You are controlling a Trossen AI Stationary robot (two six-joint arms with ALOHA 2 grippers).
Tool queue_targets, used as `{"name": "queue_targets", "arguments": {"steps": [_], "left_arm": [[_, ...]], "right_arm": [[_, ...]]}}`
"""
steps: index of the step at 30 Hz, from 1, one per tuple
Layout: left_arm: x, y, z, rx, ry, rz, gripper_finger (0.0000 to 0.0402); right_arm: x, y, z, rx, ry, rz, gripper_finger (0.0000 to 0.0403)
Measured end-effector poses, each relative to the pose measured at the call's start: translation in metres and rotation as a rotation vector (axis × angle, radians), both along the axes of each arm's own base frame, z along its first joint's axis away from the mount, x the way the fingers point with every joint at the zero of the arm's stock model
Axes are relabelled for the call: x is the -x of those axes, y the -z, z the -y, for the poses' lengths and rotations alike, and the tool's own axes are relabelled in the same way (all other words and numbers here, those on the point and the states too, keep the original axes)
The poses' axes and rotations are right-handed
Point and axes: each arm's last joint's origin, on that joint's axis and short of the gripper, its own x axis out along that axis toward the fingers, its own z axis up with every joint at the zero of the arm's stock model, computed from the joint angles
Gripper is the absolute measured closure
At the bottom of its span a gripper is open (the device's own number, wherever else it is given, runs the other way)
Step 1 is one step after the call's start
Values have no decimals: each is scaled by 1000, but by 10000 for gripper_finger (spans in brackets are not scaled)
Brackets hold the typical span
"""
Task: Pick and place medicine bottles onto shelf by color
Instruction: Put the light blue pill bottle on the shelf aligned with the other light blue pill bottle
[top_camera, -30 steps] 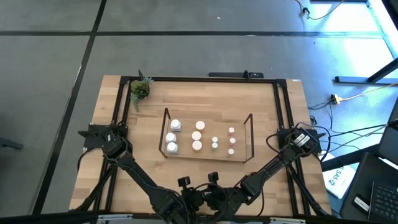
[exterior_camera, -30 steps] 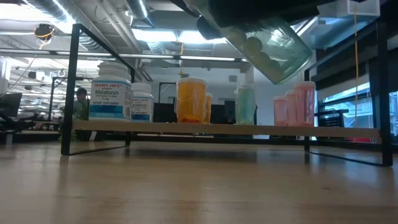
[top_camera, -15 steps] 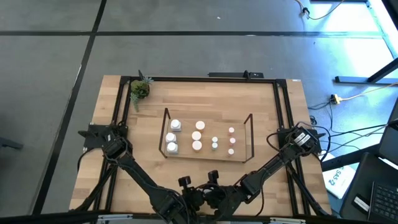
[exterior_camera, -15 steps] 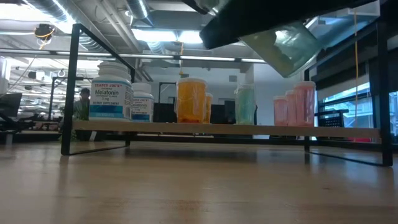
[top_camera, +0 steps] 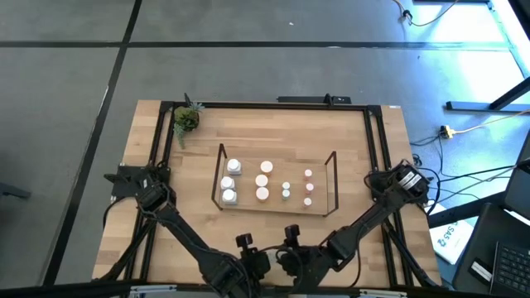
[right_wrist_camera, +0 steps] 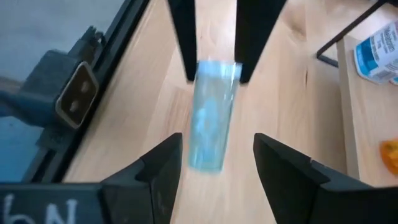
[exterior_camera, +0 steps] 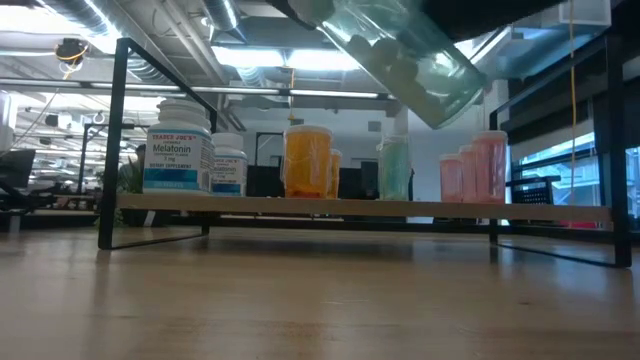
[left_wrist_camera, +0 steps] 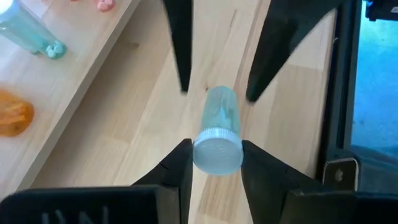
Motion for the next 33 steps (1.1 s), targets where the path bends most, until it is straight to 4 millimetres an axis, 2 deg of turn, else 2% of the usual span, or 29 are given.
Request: {"name": "queue_targets", "arguments": {"steps": [8,13,20,25,29,33], "left_arm": [[-3,-2,-4,-1,-9,-5,302],[-5,-22,-9,11,-4,-50,302],[-12,-59,-33,30,8,-155,302],[-27,-78,-54,47,93,-184,302],[-39,-80,-73,59,145,-227,302],[-48,-78,-89,114,170,-285,302]], "right_arm": [[18,-1,-9,1,10,-49,203],[31,-9,-9,-13,42,-74,203],[62,-33,-5,-18,87,-129,203],[86,-49,-4,8,127,-117,203],[102,-58,-3,6,165,-97,203],[108,-61,-3,-5,184,-88,203]]}}
